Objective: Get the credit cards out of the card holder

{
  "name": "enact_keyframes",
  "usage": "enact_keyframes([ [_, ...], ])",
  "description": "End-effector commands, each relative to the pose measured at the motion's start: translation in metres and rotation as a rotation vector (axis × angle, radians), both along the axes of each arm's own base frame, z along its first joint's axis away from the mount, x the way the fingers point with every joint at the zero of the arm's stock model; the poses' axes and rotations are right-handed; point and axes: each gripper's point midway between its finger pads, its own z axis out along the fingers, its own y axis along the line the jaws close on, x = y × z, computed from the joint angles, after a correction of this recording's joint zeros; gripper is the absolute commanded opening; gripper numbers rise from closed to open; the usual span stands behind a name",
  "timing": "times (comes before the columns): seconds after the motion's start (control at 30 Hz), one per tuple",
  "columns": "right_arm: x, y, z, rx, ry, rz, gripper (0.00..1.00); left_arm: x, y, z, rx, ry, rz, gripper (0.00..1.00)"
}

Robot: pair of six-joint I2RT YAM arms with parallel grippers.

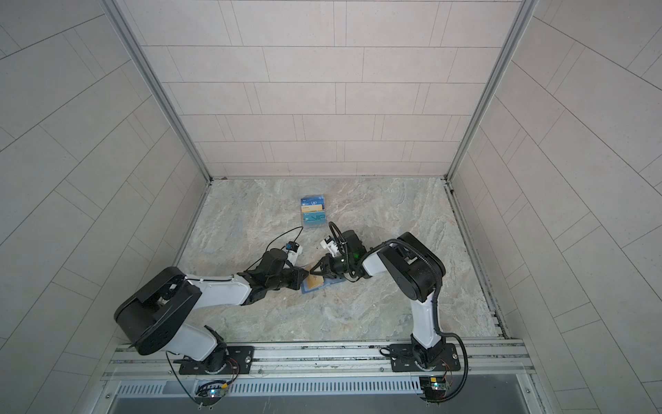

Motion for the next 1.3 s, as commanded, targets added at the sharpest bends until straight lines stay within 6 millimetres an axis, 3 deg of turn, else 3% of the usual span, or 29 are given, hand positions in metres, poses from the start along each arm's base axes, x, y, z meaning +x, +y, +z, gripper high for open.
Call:
enact_keyframes([
  [0.0, 0.004, 0.002, 0.022, 0.051, -0.049, 0.002, 0.21, -0.044, 0.031, -0.054, 0.17, 0.189, -0.022, 0.0],
  [0.9, 0.011, -0.027, 0.025, 0.01, -0.068, -0.033, 0.16, -0.044, 0.032, -0.054, 0.187, 0.193, -0.027, 0.0],
  [1.27, 0.005, -0.056, 0.018, -0.208, -0.119, -0.009, 0.08, -0.042, 0.03, -0.05, 0.182, 0.184, -0.029, 0.01],
])
